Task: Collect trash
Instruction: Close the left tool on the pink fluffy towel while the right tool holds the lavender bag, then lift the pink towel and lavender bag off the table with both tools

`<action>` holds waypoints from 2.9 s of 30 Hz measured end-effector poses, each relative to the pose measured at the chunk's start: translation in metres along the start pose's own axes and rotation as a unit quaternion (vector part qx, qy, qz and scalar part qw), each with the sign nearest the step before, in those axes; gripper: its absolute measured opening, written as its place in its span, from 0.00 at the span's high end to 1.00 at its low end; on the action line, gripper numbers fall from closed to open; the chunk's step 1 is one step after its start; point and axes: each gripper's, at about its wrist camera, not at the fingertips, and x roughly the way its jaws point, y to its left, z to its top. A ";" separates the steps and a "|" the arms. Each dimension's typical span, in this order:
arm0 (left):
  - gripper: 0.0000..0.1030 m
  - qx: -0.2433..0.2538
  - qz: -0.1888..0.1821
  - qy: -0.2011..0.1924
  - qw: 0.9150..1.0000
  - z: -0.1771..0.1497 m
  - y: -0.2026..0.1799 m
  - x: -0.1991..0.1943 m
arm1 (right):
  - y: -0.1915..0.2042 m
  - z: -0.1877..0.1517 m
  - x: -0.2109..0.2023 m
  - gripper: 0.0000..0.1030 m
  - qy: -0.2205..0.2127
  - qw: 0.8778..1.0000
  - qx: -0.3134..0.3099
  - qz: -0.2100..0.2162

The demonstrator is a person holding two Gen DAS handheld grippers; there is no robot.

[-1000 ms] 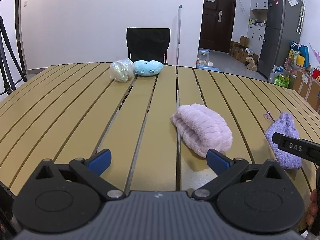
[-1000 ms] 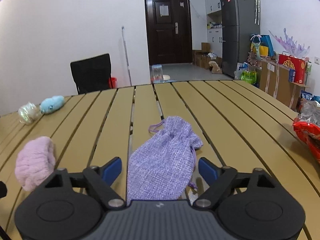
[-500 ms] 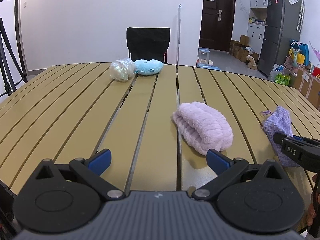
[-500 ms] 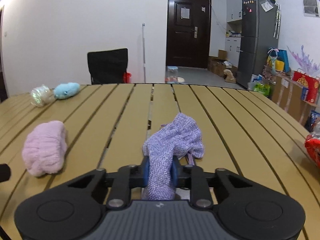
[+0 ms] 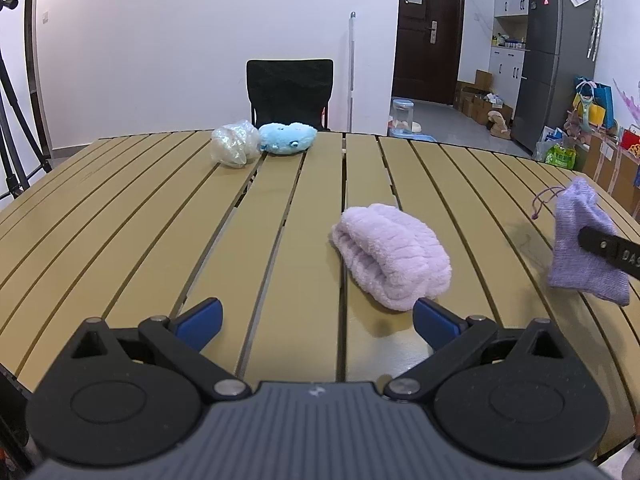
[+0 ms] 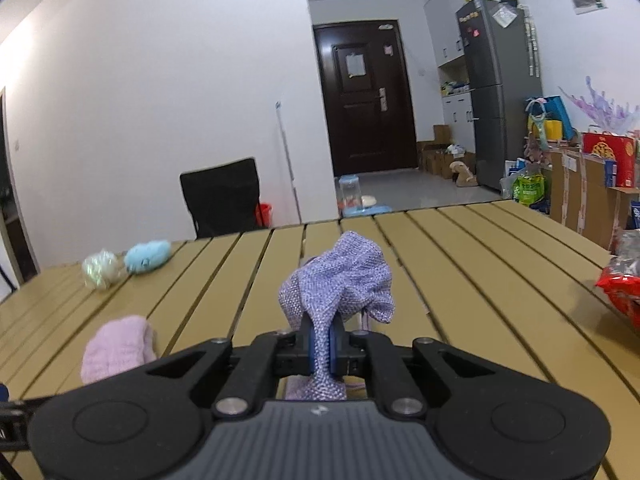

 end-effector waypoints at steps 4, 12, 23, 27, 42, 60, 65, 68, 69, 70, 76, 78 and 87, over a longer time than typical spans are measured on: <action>0.00 0.007 -0.004 -0.002 1.000 0.001 -0.015 -0.003 | -0.015 0.004 -0.007 0.94 -0.011 1.000 0.017 -0.004; 0.00 0.015 0.013 0.004 1.000 0.019 -0.061 0.012 | -0.048 0.009 -0.019 0.94 -0.025 0.998 0.052 -0.014; 0.05 0.000 0.092 0.044 0.995 0.034 -0.082 0.065 | -0.080 0.010 -0.025 0.94 -0.042 0.994 0.096 -0.018; 0.20 0.003 0.094 0.045 0.995 0.028 -0.086 0.071 | -0.090 0.005 -0.019 0.94 -0.038 0.993 0.111 -0.023; 0.53 -0.001 0.064 0.029 0.998 0.028 -0.074 0.051 | -0.094 0.000 -0.008 0.94 -0.023 0.993 0.117 -0.018; 0.53 0.013 0.032 -0.015 0.999 0.017 -0.047 -0.043 | -0.060 -0.013 -0.057 0.94 -0.030 0.995 0.091 0.020; 0.53 0.014 0.026 -0.024 0.999 0.010 -0.038 -0.071 | -0.044 -0.023 -0.079 0.94 -0.035 0.996 0.081 0.031; 0.53 0.016 0.023 -0.027 0.999 0.004 -0.033 -0.087 | -0.035 -0.030 -0.092 0.94 -0.037 0.996 0.077 0.038; 0.53 0.015 0.022 -0.027 0.999 0.001 -0.030 -0.092 | -0.033 -0.032 -0.098 0.94 -0.037 0.996 0.075 0.040; 0.53 0.015 0.020 -0.028 0.999 -0.001 -0.029 -0.097 | -0.031 -0.034 -0.103 0.94 -0.038 0.996 0.073 0.042; 0.53 0.013 0.013 -0.032 0.999 -0.016 -0.020 -0.127 | -0.015 -0.050 -0.135 0.94 -0.039 0.996 0.057 0.053; 0.53 0.015 0.012 -0.033 0.999 -0.021 -0.017 -0.136 | -0.011 -0.055 -0.146 0.94 -0.040 0.996 0.048 0.055; 0.53 0.015 0.012 -0.034 0.999 -0.049 0.000 -0.174 | 0.003 -0.084 -0.188 0.94 -0.033 0.997 0.029 0.069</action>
